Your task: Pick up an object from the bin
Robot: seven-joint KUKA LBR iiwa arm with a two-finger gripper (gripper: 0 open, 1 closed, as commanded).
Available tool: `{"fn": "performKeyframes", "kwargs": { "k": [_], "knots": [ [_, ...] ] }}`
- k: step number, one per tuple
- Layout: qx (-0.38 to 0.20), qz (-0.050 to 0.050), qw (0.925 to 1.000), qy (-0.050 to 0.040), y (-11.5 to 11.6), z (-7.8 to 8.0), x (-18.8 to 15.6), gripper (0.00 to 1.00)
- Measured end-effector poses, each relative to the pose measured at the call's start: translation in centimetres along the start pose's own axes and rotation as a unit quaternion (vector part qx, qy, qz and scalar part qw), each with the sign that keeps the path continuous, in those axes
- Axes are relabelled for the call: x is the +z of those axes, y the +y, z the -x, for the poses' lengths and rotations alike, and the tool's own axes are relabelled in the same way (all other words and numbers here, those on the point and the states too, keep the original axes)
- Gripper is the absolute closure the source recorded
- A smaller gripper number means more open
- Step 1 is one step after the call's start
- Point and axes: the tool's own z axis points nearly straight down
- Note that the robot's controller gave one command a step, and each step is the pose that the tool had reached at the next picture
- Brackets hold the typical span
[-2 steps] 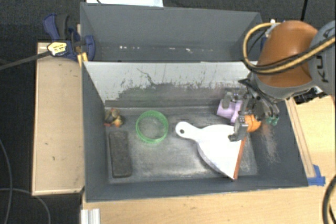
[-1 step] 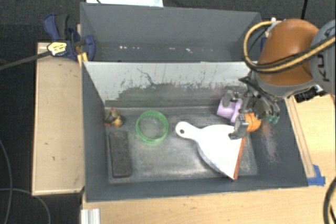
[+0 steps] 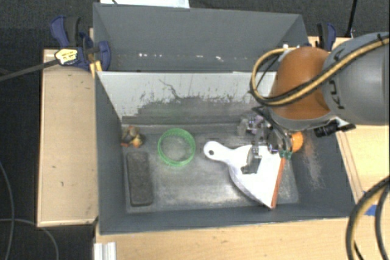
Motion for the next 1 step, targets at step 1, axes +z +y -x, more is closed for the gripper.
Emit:
{"fn": "performKeyframes", "kwargs": {
  "k": [1],
  "knots": [
    [0.003, 0.0, 1.0, 0.006, 0.96, -0.19, -0.48, 0.0]
  ]
}}
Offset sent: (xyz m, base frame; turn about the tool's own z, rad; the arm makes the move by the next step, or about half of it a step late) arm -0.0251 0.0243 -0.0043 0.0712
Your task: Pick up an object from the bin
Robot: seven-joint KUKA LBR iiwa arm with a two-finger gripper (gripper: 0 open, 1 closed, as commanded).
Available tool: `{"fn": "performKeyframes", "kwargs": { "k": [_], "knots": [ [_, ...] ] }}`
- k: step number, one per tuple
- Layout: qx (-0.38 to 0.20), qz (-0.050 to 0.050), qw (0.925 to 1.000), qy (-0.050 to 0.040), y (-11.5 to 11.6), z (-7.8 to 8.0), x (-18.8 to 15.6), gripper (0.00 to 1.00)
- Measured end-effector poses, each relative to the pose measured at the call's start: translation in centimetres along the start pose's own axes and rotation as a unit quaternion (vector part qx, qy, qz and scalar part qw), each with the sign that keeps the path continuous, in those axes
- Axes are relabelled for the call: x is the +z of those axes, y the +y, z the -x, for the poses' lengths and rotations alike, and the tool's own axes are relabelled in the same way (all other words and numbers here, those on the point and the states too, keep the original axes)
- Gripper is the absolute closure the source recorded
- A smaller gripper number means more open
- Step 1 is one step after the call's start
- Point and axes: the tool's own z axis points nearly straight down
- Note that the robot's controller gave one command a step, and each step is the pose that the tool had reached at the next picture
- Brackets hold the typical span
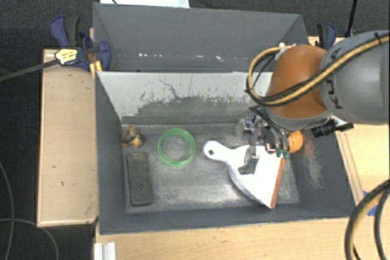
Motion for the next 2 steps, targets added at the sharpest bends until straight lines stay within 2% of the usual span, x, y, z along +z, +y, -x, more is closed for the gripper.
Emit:
{"fn": "performKeyframes", "kwargs": {
  "k": [1, 2],
  "knots": [
    [0.009, 0.001, 0.9999, -0.0078, 0.6, -0.4, -3.9, 0.0],
    [0.101, 0.0, 0.9948, -0.0038, 1.0, -2.2, 3.9, 0.0]
  ]
}}
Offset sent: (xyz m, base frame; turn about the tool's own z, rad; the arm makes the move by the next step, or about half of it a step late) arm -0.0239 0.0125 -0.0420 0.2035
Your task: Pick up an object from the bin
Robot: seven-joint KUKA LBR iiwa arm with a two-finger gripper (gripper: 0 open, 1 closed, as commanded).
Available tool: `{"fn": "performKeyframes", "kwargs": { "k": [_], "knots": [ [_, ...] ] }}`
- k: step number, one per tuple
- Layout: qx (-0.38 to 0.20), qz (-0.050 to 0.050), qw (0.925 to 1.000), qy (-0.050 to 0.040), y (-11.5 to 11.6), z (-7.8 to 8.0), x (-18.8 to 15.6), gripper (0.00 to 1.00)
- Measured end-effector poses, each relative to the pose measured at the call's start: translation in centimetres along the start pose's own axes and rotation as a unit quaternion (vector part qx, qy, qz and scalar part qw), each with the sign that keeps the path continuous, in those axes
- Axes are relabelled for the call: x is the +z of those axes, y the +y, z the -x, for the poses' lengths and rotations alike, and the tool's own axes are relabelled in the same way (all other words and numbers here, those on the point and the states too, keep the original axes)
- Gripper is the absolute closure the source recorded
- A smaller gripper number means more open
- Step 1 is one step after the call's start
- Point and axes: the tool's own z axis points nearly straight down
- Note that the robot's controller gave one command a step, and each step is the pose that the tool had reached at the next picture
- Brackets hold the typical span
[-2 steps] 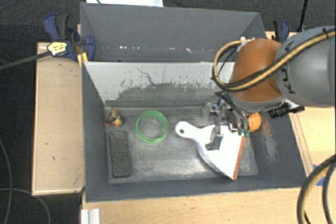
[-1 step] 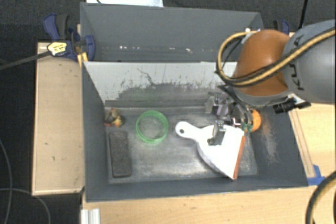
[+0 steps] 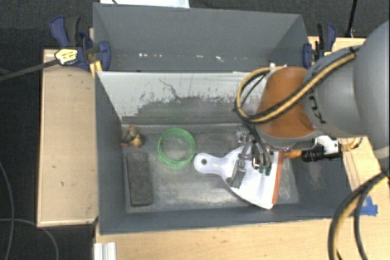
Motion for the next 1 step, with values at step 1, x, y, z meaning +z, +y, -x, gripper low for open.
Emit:
{"fn": "performKeyframes", "kwargs": {
  "k": [1],
  "knots": [
    [0.046, 0.0, 0.9989, -0.0009, 0.93, 1.52, 0.23, 1.0]
  ]
}}
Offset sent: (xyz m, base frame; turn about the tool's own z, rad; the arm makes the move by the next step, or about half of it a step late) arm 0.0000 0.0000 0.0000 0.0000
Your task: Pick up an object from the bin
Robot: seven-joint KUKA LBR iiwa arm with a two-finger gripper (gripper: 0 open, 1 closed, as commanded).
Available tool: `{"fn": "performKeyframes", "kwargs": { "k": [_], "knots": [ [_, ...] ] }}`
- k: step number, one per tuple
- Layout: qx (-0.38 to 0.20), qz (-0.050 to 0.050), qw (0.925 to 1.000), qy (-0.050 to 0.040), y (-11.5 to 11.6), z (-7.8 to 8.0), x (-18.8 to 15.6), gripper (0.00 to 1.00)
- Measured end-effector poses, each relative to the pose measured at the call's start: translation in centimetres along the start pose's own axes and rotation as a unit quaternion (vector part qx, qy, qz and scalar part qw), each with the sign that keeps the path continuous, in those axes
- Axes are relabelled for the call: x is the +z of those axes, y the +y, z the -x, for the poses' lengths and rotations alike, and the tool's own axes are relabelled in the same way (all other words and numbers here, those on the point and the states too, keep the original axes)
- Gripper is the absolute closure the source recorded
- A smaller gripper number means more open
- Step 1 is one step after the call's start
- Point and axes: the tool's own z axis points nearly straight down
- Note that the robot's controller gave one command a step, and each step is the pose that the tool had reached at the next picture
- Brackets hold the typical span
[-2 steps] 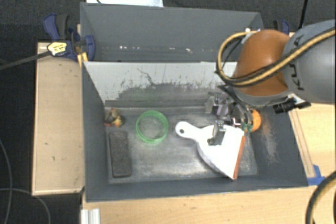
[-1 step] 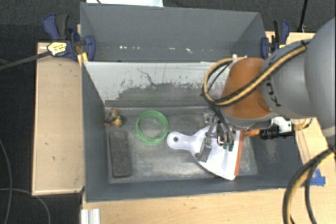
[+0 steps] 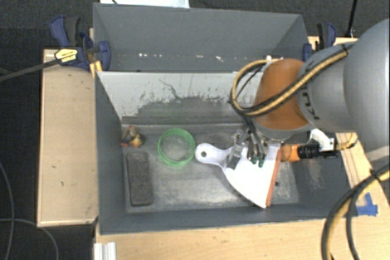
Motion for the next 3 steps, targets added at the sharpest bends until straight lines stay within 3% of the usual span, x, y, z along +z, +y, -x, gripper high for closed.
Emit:
{"fn": "performKeyframes", "kwargs": {
  "k": [3],
  "knots": [
    [-0.001, -0.001, 1.0, 0.0037, -0.1, -0.2, -1.3, 1.0]
  ]
}}
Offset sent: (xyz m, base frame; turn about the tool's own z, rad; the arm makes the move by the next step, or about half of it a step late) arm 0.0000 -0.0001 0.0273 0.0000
